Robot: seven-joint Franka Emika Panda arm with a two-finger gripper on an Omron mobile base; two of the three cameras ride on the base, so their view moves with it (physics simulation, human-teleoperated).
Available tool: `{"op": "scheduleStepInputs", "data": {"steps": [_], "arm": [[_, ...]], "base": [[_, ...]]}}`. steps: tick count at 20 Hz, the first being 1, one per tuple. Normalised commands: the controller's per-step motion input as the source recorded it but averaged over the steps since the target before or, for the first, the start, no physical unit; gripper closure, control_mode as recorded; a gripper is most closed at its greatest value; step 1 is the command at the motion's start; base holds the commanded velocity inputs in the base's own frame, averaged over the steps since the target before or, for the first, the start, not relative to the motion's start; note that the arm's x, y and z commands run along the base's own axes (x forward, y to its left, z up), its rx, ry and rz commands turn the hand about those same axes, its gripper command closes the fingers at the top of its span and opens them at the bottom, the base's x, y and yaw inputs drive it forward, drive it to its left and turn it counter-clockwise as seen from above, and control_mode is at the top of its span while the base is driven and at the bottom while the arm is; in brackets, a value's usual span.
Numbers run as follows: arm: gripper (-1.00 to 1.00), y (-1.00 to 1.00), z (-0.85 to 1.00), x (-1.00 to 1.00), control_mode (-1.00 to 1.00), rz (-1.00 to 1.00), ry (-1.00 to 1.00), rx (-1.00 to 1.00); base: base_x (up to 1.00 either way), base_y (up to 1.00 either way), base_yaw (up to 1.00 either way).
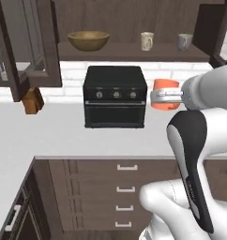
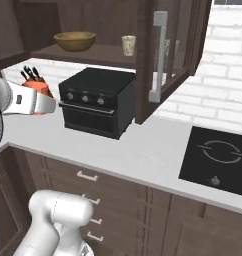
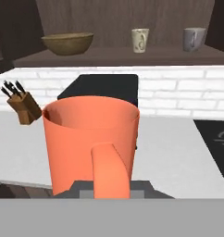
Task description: Gather all objects into one cabinet and sort the glasses and bowls to opposite sides.
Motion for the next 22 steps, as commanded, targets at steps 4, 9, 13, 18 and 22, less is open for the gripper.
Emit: {"op": "scheduleStepInputs", "data": {"steps": [4,9,13,18,22], "arm": [[1.0,0.0,0.0,0.0,1.0,0.0,0.0,0.0],[1.0,0.0,0.0,0.0,1.0,0.0,0.0,0.0],[1.0,0.0,0.0,0.0,1.0,0.0,0.0,0.0],[1.0,0.0,0.0,0.0,1.0,0.0,0.0,0.0],[1.0,0.0,0.0,0.0,1.0,0.0,0.0,0.0]], "base": [[0.73,-0.54,0.0],[0.64,-0.53,-0.19],[0.92,-0.22,-0.03],[0.69,-0.11,-0.19],[0.67,0.09,-0.34]]}}
